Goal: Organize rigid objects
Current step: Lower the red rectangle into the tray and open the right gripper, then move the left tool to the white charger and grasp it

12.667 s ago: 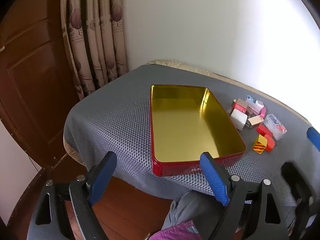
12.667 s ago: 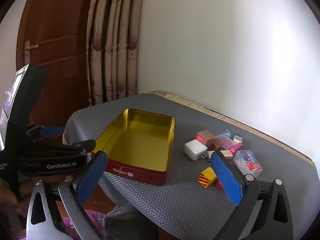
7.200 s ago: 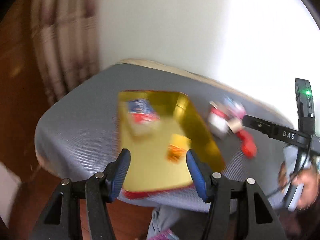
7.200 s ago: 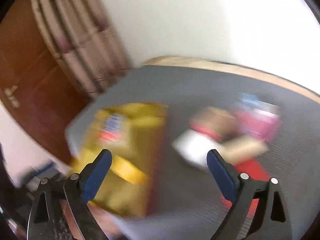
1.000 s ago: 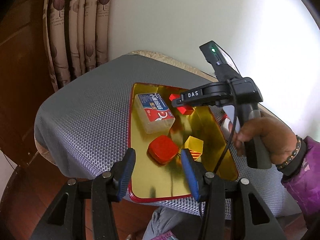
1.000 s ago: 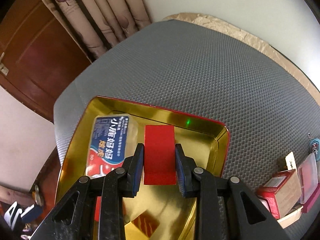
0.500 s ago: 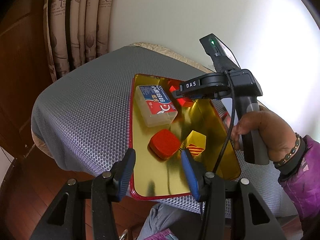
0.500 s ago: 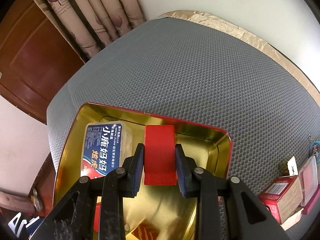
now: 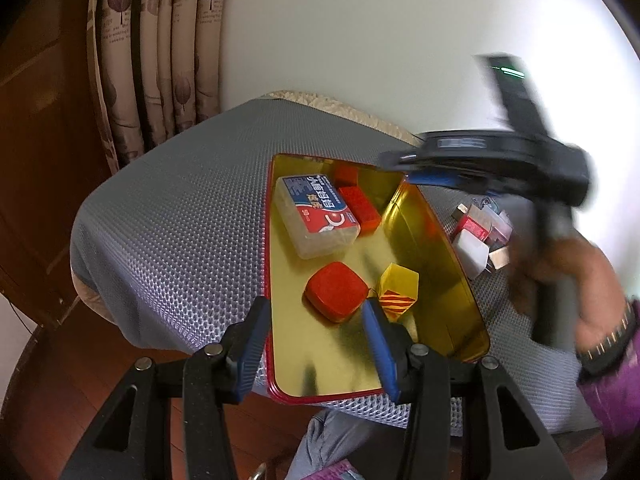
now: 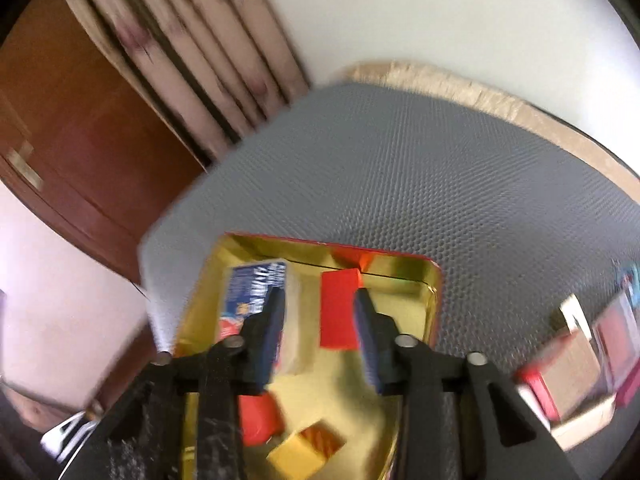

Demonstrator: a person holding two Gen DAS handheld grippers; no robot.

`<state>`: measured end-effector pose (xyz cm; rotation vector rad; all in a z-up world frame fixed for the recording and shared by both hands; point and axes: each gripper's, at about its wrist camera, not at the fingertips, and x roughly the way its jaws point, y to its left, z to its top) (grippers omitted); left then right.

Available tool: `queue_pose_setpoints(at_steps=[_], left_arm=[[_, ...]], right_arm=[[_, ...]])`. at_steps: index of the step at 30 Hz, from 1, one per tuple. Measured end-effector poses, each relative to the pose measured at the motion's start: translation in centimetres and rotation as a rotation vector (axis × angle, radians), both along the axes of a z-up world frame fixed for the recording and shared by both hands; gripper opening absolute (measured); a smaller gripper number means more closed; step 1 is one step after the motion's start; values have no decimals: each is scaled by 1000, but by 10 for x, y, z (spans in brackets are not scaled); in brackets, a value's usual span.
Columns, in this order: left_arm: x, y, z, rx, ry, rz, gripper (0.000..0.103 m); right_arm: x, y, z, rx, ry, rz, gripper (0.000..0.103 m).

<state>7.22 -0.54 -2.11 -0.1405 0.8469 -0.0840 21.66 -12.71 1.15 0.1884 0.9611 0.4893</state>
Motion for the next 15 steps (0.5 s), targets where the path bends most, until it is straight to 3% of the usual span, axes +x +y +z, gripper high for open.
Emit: queue_pose_setpoints(at_steps=[2, 4, 8, 12, 15], left_arm=[[-2, -2, 2, 14, -11, -4, 49], [-5, -6, 2, 35, -20, -15, 49], [-9, -20, 4, 74, -32, -55, 49], [-16, -47, 9, 162, -60, -123, 49], [-20, -71, 17, 187, -83, -210, 49]], right_arm=[[-28, -32, 9, 60, -70, -61, 65], [-59, -69, 9, 65, -117, -130, 68], [-116, -153, -14, -93, -129, -297, 69], [-157, -231, -48, -345, -80, -465, 69], [-178, -271, -64, -432, -67, -536, 69]])
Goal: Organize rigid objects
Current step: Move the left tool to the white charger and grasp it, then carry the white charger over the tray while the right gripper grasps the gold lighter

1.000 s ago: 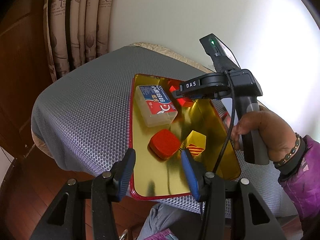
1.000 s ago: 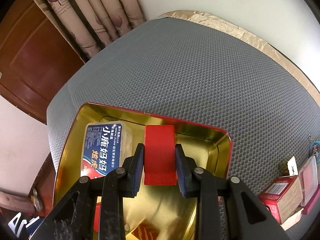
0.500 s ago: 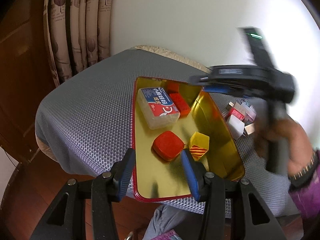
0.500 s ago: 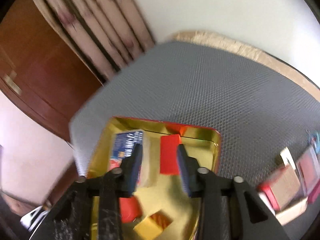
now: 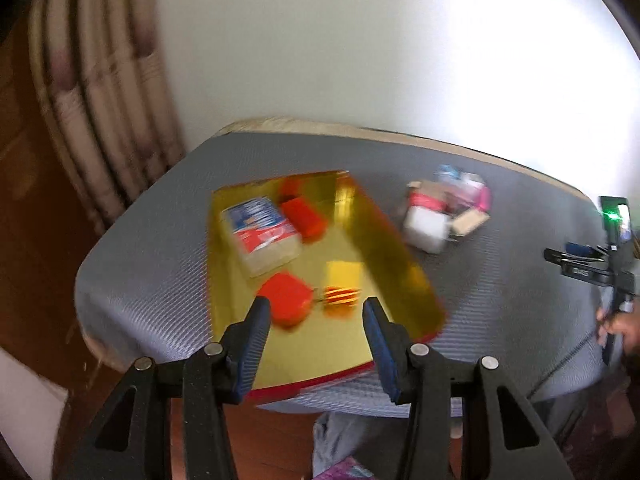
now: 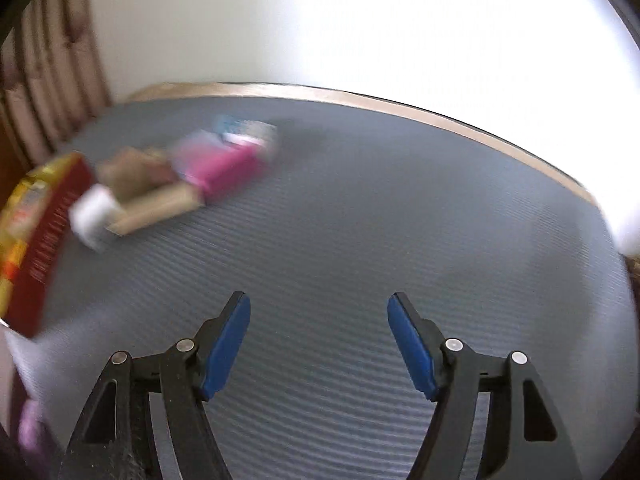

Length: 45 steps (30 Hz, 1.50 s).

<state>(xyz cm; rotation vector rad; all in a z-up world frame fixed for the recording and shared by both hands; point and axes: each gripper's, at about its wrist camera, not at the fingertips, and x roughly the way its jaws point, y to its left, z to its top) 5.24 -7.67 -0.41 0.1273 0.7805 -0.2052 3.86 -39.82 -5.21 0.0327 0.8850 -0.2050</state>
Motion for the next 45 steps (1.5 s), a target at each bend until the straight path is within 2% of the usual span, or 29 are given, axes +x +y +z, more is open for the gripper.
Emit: queue_pose_setpoints(at_steps=[2, 4, 8, 15, 21, 27, 32, 37, 39, 41, 45], left_arm=[[2, -20, 8, 4, -4, -85, 51], [9, -43, 17, -8, 6, -189, 55], [33, -87, 19, 11, 51, -346, 56], [101, -133, -11, 30, 217, -455, 57], [140, -149, -32, 44, 323, -449, 57], [161, -148, -47, 62, 374, -434, 57], [174, -151, -64, 120, 396, -420, 58], [188, -150, -79, 93, 474, -429, 58], [191, -146, -79, 68, 458, -416, 58], [193, -142, -78, 55, 452, -391, 52], [180, -135, -75, 10, 425, -340, 52]], right_arm=[[-10, -19, -9, 12, -2, -26, 73], [-16, -32, -15, 61, -3, -47, 73], [-23, -37, -11, 99, -60, -34, 78], [-25, -33, -4, 166, -100, -8, 78], [-26, -35, -4, 189, -111, 18, 78], [-27, -36, -6, 208, -110, 32, 78], [-24, -34, -8, 214, -101, 42, 78], [-22, -34, -10, 215, -87, 42, 78], [-20, -34, -11, 214, -82, 43, 78], [-18, -35, -12, 216, -77, 45, 80], [-16, -34, -14, 215, -69, 44, 81]])
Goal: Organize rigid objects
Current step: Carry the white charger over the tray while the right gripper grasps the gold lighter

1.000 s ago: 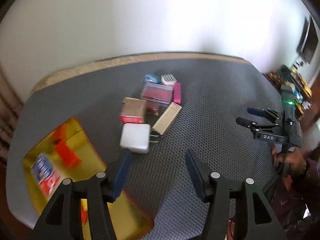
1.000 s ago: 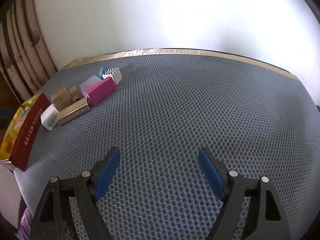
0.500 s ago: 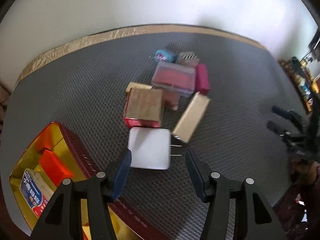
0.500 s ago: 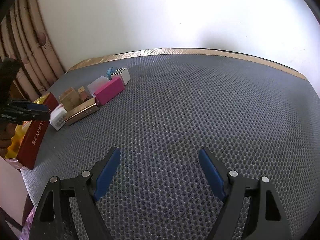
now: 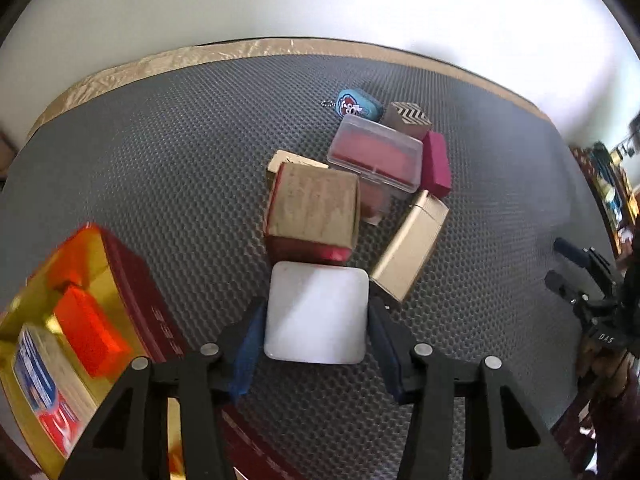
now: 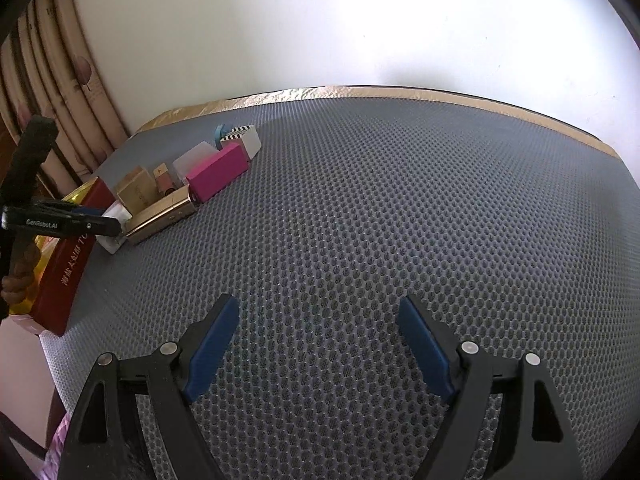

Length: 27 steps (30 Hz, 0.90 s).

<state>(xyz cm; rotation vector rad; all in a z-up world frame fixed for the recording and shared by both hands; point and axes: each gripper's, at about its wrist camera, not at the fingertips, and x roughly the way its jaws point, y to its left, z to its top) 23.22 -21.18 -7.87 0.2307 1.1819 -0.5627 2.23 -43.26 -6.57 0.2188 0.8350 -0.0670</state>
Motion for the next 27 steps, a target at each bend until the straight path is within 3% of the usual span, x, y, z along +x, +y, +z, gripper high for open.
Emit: queue_pose_setpoints(at_steps=[8, 12, 20, 21, 25, 27], left_arm=[[-52, 22, 21, -191, 59, 96, 51], [-81, 44, 43, -265, 20, 156, 52], [-121, 102, 70, -316, -77, 296, 52], [-123, 109, 72, -315, -81, 309, 52], [-133, 141, 79, -302, -128, 354, 52], [-135, 154, 83, -308, -142, 370, 52]], right_arm=[[2, 0, -2, -13, 13, -8, 81], [7, 5, -1, -48, 54, -24, 81], [41, 43, 23, 201, 72, -2, 81], [49, 49, 25, 219, 83, -5, 80], [83, 64, 26, 278, 165, -61, 57], [97, 67, 23, 306, 211, -95, 55]])
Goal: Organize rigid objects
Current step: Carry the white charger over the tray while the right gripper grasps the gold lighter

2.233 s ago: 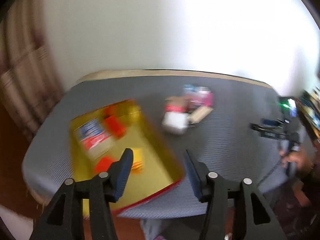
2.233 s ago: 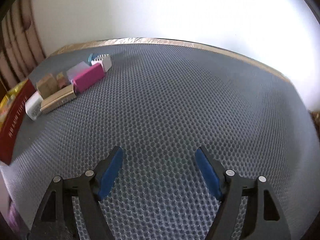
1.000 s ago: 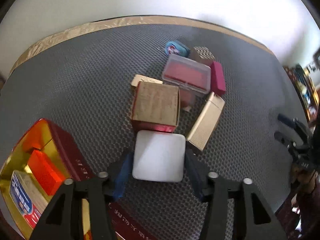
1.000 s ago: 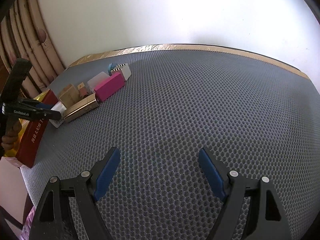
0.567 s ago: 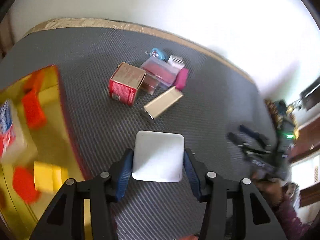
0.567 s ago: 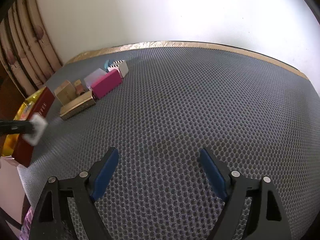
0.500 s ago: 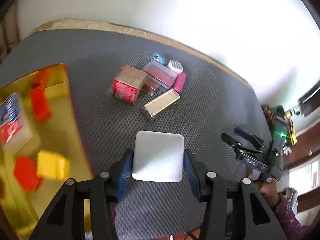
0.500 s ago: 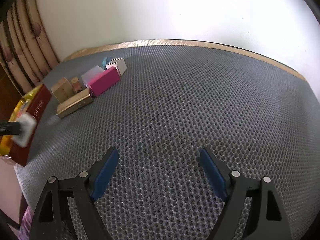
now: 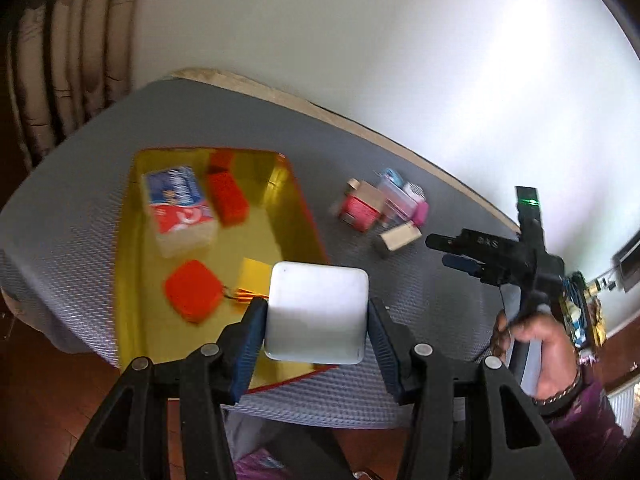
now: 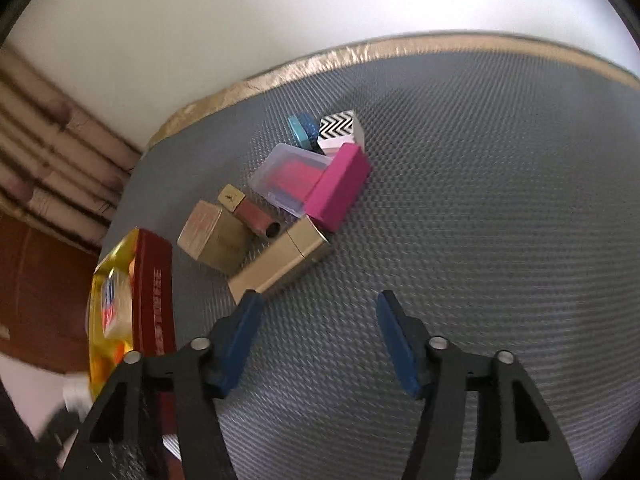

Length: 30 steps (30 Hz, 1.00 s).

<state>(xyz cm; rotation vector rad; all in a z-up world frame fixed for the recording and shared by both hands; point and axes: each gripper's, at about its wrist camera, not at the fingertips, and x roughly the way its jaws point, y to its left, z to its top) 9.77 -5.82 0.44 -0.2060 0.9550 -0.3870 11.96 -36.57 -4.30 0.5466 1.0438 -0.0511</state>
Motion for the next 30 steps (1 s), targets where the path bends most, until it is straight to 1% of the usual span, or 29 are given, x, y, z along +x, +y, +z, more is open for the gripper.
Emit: queue_pose_setpoints(at_steps=[3, 5, 8, 11, 14, 16, 21, 24, 26, 28, 30], left_arm=[[-2, 16, 5, -16, -11, 13, 52], [-3, 21, 7, -6, -29, 24, 52], [-7, 29, 10, 13, -35, 32, 52], [-5, 35, 9, -9, -25, 40, 52], [-6, 38, 8, -10, -20, 48, 52], [-5, 38, 7, -11, -17, 49, 52], [-4, 38, 4, -2, -11, 50, 52], [-2, 38, 1, -4, -9, 55, 52], [-2, 40, 0, -2, -9, 63, 52], [-1, 43, 1, -4, -7, 74, 52], [0, 46, 0, -5, -8, 85, 52]], right_arm=[[16, 4, -3, 29, 51, -44, 54], [22, 7, -4, 31, 75, -69, 55], [35, 14, -9, 19, 119, -93, 54], [40, 19, -11, 16, 135, -99, 54], [45, 23, -14, 29, 155, -112, 54], [52, 29, -17, 18, 165, -114, 54], [65, 40, -24, -13, 198, -111, 49], [77, 57, -25, -42, 205, -89, 46], [82, 66, -27, -59, 197, -61, 41], [81, 71, -27, -61, 185, -39, 34], [76, 72, -26, -65, 171, 0, 31]])
